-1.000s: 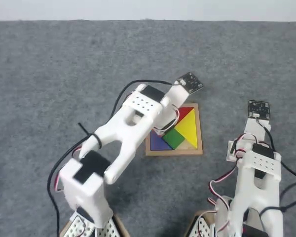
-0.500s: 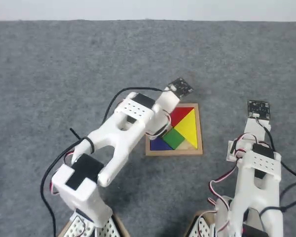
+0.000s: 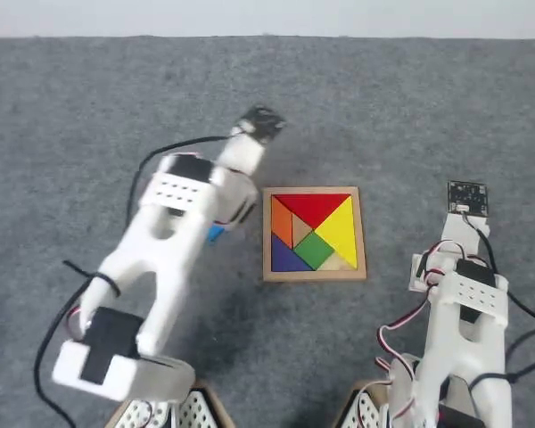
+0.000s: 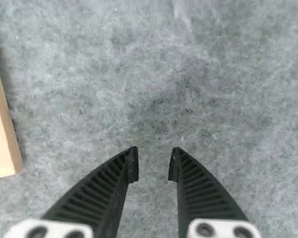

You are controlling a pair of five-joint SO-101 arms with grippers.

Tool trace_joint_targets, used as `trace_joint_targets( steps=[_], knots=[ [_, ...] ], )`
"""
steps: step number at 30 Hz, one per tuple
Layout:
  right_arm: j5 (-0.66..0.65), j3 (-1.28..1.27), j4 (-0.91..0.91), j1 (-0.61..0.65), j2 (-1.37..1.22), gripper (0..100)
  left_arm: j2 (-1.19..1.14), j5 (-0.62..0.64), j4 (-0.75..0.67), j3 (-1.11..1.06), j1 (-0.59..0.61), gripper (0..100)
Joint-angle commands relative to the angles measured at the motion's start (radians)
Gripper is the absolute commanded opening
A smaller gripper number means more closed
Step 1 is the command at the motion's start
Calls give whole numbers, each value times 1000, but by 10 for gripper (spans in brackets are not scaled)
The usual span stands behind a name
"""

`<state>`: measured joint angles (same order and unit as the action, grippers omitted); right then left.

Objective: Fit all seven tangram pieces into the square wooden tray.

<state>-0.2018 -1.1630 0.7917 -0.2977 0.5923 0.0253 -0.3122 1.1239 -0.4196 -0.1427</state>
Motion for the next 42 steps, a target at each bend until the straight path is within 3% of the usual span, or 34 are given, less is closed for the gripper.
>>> trace_joint_targets(
  steps=[1,7,12,25,42],
  knots=[
    [3,14,-18,8,44,125,38,-2,8,-16,149,109],
    [3,11,-18,25,44,125,-58,-6,11,-21,249,130],
    [3,8,-18,39,44,125,-89,-6,9,-21,209,182],
    [3,8,-18,42,44,125,-97,0,0,-53,114,182],
    [3,8,-18,42,44,125,-101,-6,-117,-130,114,184]
  ],
)
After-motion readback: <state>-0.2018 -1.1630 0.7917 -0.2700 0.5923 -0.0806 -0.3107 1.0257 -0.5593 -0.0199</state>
